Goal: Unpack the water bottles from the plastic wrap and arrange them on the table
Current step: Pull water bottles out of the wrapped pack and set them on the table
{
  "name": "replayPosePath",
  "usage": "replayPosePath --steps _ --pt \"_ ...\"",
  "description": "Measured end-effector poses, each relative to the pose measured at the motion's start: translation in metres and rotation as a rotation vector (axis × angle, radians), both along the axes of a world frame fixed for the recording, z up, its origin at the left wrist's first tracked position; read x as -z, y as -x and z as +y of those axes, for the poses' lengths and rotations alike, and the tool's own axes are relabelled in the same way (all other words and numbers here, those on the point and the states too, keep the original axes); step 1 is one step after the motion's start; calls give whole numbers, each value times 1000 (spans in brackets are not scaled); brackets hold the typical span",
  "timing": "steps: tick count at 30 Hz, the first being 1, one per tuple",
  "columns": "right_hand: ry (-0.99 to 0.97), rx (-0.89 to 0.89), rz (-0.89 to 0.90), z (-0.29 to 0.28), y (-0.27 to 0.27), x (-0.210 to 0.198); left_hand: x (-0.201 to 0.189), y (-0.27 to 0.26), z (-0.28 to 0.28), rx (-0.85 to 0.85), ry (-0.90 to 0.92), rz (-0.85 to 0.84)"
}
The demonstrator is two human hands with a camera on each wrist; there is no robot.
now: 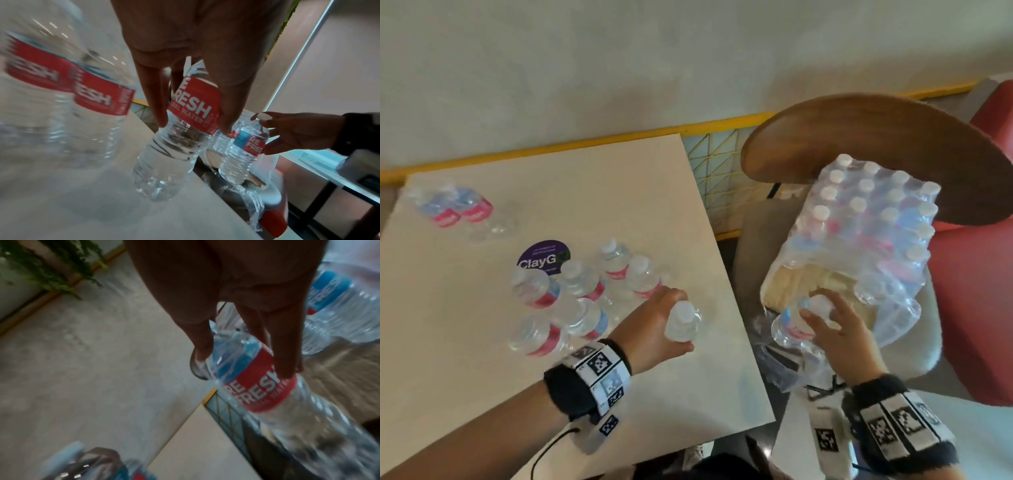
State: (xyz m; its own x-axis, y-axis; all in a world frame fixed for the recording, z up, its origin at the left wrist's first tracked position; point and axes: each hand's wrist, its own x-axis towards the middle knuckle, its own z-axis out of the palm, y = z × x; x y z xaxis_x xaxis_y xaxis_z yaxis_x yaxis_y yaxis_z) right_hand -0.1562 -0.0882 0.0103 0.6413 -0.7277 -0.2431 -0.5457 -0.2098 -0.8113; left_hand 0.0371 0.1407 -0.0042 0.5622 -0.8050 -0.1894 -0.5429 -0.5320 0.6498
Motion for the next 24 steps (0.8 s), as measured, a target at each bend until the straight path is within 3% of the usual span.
replayPosePath --steps 7,13,19,24 --pt "-46 -443 61 76 -55 3 10 -1 48 -329 91 131" --pt "-3 -629 40 131 -122 3 12 -5 57 -471 90 21" --pt "-1 -641 26 135 -150 0 -7 -9 62 -361 -58 -193" --pt "-49 -629 27 132 -153 -3 -16 -19 58 -339 -165 -223"
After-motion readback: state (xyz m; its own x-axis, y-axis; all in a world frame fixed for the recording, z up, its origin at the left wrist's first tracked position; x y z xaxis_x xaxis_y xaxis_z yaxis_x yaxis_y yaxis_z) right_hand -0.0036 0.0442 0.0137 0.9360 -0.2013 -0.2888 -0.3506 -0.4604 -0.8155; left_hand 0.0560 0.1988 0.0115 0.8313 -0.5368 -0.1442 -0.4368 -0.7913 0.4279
